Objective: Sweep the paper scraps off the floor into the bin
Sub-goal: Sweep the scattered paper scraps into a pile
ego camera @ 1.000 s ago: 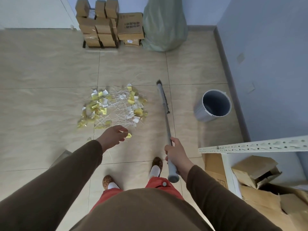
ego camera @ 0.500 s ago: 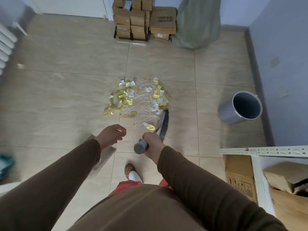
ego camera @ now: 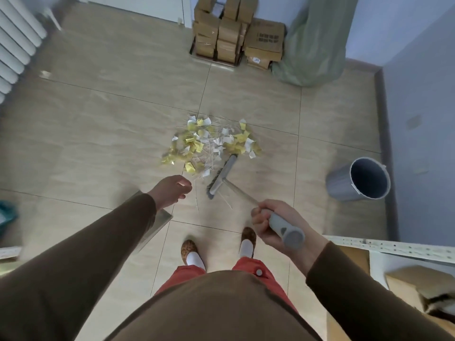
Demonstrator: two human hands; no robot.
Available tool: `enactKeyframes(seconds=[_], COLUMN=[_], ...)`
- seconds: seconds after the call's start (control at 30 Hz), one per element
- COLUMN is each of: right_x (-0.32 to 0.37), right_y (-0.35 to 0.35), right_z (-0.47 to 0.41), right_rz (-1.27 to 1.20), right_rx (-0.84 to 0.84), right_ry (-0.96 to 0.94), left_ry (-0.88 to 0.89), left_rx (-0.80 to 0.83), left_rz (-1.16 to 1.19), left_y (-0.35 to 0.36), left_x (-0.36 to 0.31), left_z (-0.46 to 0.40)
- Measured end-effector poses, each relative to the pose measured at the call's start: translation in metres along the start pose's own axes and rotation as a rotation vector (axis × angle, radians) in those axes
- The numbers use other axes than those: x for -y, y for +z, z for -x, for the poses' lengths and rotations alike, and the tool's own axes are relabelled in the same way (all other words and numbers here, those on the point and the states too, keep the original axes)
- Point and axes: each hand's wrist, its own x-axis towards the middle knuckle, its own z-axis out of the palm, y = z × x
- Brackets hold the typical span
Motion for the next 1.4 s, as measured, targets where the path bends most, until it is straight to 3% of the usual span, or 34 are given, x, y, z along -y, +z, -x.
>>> enactKeyframes(seconds=[0.2,0.33,0.5,0.8,0.93,1.23,1.4], right_x=[0.012,0.039,0.073,0.073,0.077,0.170,0.171], right_y=[-0.048,-0.084,-0.113,-0.100,-0.088,-0.036,-0.017], right_z=[0.039,0.028,0.018,-0.051,-0.087,-0.094,-0.093], right_rz=[0.468,0.887,1.148,1.372,1.209,1.169,1.149], right_rx=[-0.055,-0.004,0.095,0.202,0.061,-0.078,-0.102], right_ry=[0.073,0.107,0.237,0.458,0.669,0.311,0.115], left_ry=[-0.012,-0.041,-0.063,-0.075,-0.089,-0.082,-0.082], left_rx=[-0.042,-0.119,-0.166,-0.221,-0.229,-0.254,-0.236], left_rz=[-0.005,0.001,0.013,0.033,0.048,0.104,0.089], left_y=[0.019,0.037,0.059,0.072,0.073,0.071,0.054], left_x=[-0.015,-0.025,-0.039,-0.051,-0.052,-0.043,-0.033], left_z=[-0.004,-0.006,-0.006,-0.005,-0.005,0.002,0.005])
